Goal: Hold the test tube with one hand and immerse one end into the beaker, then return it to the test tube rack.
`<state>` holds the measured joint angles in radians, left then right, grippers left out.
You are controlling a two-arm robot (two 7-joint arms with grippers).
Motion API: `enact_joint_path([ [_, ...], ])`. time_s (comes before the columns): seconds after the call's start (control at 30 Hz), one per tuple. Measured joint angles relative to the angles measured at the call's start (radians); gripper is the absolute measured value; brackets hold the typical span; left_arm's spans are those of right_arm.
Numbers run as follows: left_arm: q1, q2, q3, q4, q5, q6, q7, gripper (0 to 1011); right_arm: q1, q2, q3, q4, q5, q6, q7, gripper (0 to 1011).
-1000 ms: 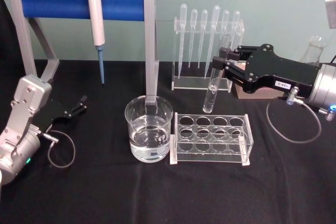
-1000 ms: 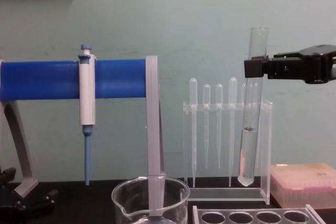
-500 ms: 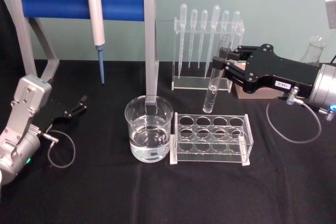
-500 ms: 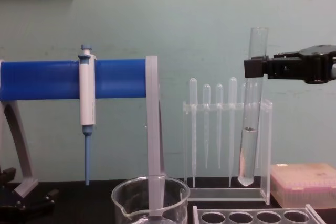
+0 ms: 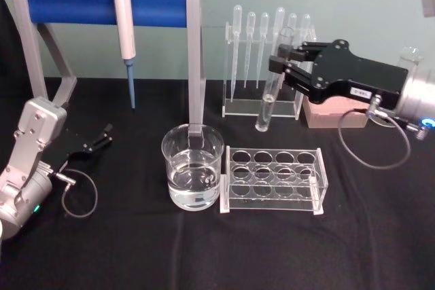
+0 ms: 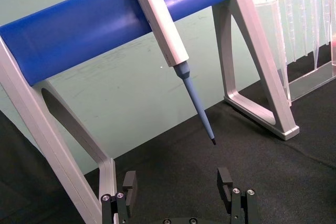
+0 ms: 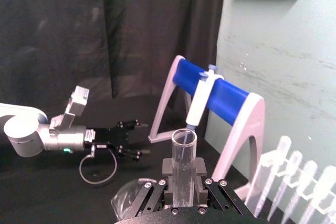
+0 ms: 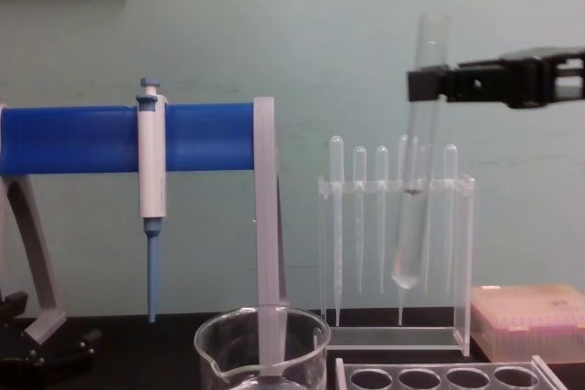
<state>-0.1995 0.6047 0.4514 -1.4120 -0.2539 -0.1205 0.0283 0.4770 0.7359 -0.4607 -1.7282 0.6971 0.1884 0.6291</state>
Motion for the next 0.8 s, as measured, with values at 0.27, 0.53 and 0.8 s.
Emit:
enact_joint_path([
  [0.27, 0.000, 0.000, 0.000, 0.000, 0.000, 0.000, 0.000, 1000, 0.080, -0.052, -0.060, 0.016, -0.015, 0.025, 0.010, 242],
  [0.53, 0.000, 0.000, 0.000, 0.000, 0.000, 0.000, 0.000, 1000, 0.135, -0.118, -0.137, 0.056, -0.026, 0.040, 0.017, 242],
  [0.8, 0.000, 0.000, 0.000, 0.000, 0.000, 0.000, 0.000, 1000, 0.146, -0.149, -0.179, 0.089, -0.036, 0.037, 0.019, 242],
])
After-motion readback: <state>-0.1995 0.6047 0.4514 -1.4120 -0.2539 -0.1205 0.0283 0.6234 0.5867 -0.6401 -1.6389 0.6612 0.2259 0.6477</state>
